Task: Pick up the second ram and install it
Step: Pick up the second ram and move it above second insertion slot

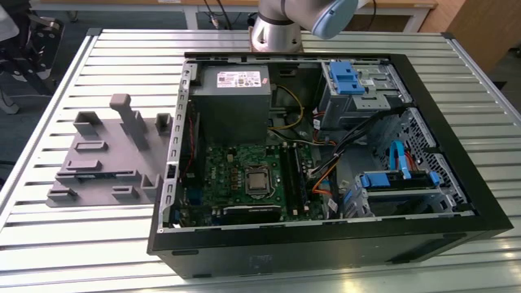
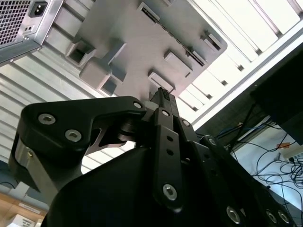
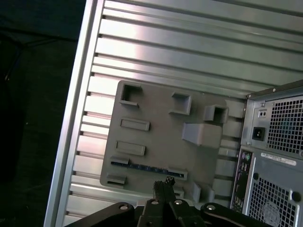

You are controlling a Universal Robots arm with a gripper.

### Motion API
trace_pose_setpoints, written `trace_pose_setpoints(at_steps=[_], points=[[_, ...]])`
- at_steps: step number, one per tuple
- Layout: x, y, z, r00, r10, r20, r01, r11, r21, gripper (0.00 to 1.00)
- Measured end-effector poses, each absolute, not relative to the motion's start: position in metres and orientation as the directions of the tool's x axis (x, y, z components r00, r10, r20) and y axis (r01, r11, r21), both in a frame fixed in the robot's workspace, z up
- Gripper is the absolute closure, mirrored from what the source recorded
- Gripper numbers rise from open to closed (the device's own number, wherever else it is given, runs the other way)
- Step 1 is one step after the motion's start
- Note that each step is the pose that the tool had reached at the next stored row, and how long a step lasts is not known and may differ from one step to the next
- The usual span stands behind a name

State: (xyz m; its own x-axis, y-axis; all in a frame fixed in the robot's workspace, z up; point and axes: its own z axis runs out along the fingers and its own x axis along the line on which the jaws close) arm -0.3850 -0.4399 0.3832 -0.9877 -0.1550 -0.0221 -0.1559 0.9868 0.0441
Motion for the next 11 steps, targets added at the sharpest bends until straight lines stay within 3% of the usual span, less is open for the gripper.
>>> trace_pose_setpoints(at_steps=[11], points=[[-0.385,-0.4401,0.3832,-0.976,-0.218,-0.022,-0.219,0.975,0.044,0.89]])
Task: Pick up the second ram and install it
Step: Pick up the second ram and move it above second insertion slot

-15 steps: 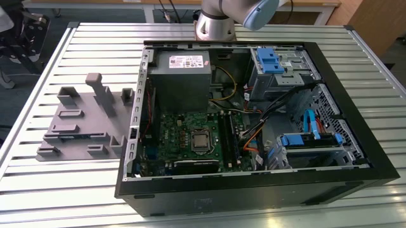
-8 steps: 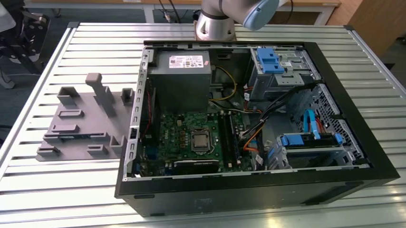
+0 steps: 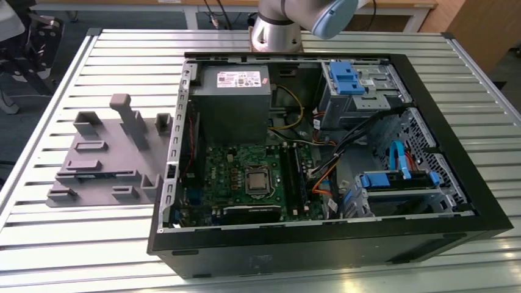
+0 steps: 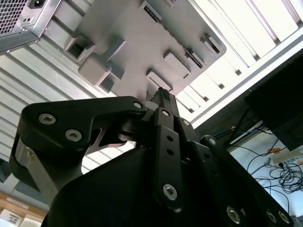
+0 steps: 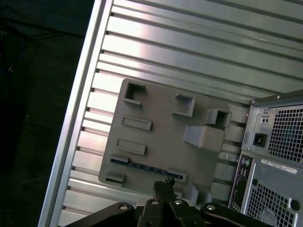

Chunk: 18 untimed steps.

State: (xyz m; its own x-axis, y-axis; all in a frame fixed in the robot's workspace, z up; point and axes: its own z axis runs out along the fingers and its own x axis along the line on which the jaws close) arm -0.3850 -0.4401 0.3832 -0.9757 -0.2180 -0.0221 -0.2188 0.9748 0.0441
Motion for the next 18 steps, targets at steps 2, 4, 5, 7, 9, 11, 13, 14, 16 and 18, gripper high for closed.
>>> trace_pose_setpoints(at_steps=[2,4,5,7,9,11,13,14,16,18], points=[[-0.385,-0.4403,0.3832,-0.971,-0.236,-0.022,-0.237,0.971,0.044,0.89],[-0.3851,-0.4403,0.3832,-0.966,-0.257,-0.022,-0.257,0.965,0.044,0.89],[-0.3851,-0.4404,0.3832,-0.963,-0.268,-0.022,-0.269,0.962,0.044,0.89],[-0.3851,-0.4404,0.3831,-0.956,-0.294,-0.022,-0.295,0.955,0.044,0.89],[-0.3851,-0.4404,0.3831,-0.948,-0.317,-0.022,-0.318,0.947,0.044,0.89],[-0.3852,-0.4404,0.3831,-0.942,-0.336,-0.022,-0.337,0.941,0.044,0.89],[-0.3852,-0.4405,0.3831,-0.936,-0.352,-0.022,-0.353,0.935,0.044,0.89],[-0.3853,-0.4405,0.3829,-0.933,-0.36,-0.022,-0.36,0.932,0.044,0.89],[-0.3854,-0.4405,0.3828,-0.927,-0.375,-0.022,-0.376,0.926,0.044,0.89],[-0.3855,-0.4406,0.3828,-0.92,-0.392,-0.022,-0.393,0.919,0.044,0.89]])
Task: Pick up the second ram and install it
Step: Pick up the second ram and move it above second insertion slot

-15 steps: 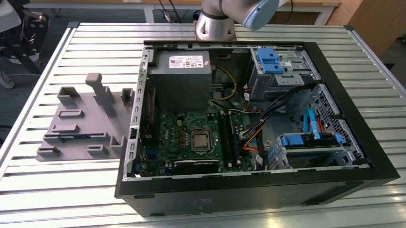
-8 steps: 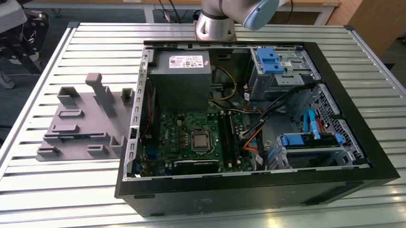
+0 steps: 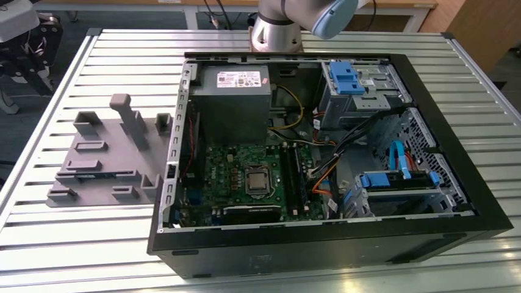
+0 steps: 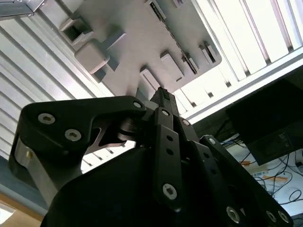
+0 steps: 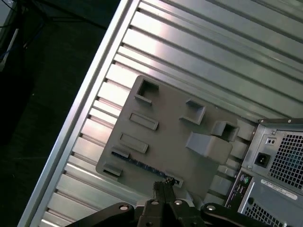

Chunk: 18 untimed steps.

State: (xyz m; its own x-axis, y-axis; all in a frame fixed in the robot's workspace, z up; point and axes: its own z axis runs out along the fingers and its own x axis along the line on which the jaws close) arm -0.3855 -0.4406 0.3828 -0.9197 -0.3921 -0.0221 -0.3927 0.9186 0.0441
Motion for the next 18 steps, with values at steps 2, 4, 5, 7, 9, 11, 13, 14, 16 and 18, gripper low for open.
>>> trace_pose_setpoints(at_steps=[2,4,5,7,9,11,13,14,16,18], points=[[-0.3855,-0.4407,0.3828,-0.912,-0.409,-0.022,-0.41,0.911,0.044,0.89],[-0.3856,-0.4407,0.3827,-0.905,-0.425,-0.022,-0.426,0.904,0.044,0.89],[-0.3856,-0.4408,0.3827,-0.901,-0.433,-0.022,-0.434,0.9,0.044,0.89],[-0.3856,-0.4408,0.3827,-0.893,-0.45,-0.022,-0.451,0.892,0.044,0.89],[-0.3856,-0.4409,0.3826,-0.884,-0.467,-0.022,-0.468,0.883,0.044,0.89],[-0.3857,-0.441,0.3826,-0.875,-0.484,-0.022,-0.484,0.874,0.044,0.89],[-0.3857,-0.441,0.3825,-0.866,-0.499,-0.022,-0.5,0.865,0.044,0.89],[-0.3857,-0.441,0.3825,-0.862,-0.507,-0.022,-0.508,0.86,0.044,0.89],[-0.3857,-0.4411,0.3825,-0.852,-0.524,-0.022,-0.524,0.85,0.044,0.89],[-0.3858,-0.4412,0.3825,-0.842,-0.54,-0.022,-0.54,0.84,0.044,0.89]])
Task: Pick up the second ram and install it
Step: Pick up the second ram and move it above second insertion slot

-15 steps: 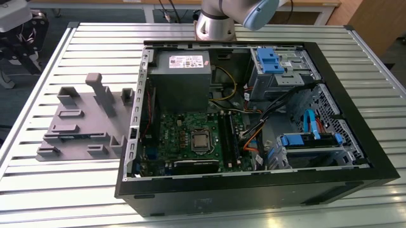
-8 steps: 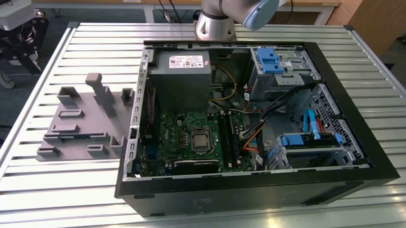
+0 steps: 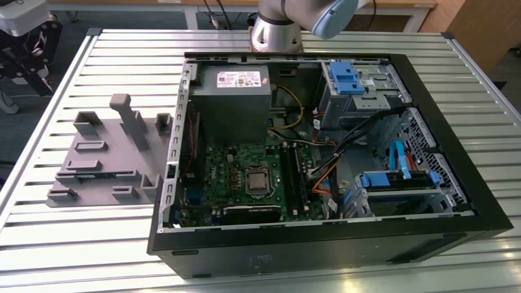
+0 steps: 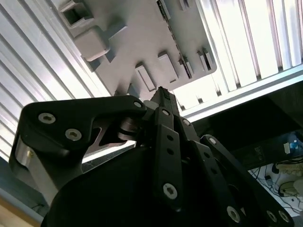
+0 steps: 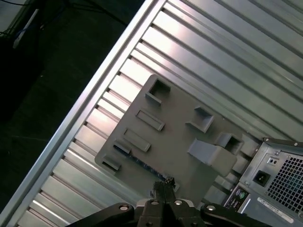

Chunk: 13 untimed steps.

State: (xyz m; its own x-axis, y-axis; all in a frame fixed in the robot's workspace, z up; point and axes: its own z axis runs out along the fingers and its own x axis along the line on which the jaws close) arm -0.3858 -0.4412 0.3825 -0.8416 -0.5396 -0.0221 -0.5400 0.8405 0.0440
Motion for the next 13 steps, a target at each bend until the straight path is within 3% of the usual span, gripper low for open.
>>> trace_pose_setpoints(at_steps=[13], points=[[-0.3859,-0.4415,0.3824,-0.764,-0.645,-0.022,-0.645,0.763,0.044,0.89]])
